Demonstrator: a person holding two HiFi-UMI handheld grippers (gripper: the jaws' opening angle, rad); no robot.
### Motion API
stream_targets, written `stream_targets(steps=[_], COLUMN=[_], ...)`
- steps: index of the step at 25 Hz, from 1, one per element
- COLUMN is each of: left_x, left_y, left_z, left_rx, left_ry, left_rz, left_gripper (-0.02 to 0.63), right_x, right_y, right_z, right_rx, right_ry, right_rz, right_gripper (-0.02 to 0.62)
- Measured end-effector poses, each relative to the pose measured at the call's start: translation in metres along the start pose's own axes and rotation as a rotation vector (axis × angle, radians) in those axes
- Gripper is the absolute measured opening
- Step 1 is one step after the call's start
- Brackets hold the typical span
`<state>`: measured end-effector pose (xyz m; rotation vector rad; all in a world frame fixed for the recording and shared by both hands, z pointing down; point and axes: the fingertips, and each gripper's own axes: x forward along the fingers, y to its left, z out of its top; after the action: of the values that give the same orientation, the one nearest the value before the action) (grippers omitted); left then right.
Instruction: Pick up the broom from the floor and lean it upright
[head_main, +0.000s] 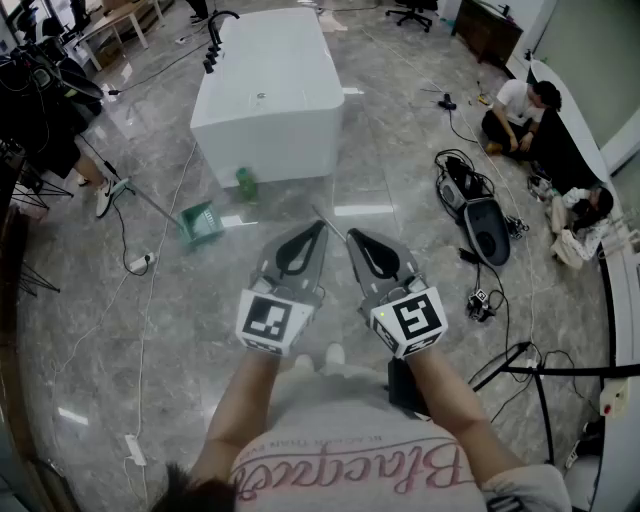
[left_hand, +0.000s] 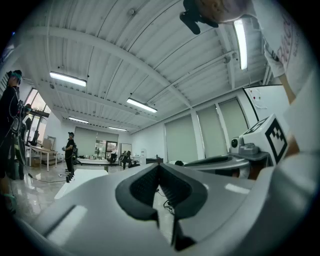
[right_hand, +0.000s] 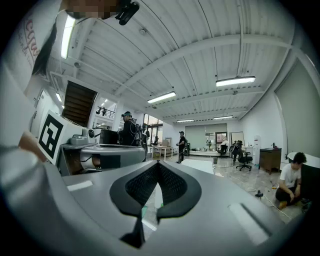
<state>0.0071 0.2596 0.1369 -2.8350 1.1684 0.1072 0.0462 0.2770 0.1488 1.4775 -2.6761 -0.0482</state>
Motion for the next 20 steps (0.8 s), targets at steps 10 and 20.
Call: stream_targets(steps=[10,20], left_x=[0.005,0.007], left_y=[-0.004,0.002], left_z=[-0.003,-0.026], left_rx=[-0.006,-0.039], left_ry=[0.029,0.072], left_rz=[-0.004,0.067], left_gripper=[-0.002,-0.002], right_x=[0.003,0.001], right_y=[-0.003,-0.015], right_z=[-0.001,-0.027], right_rx=[0.01,-0.007], right_ry=[0.0,0.034], right_rz=[0.009,0.038], right_gripper=[0.0,0.002])
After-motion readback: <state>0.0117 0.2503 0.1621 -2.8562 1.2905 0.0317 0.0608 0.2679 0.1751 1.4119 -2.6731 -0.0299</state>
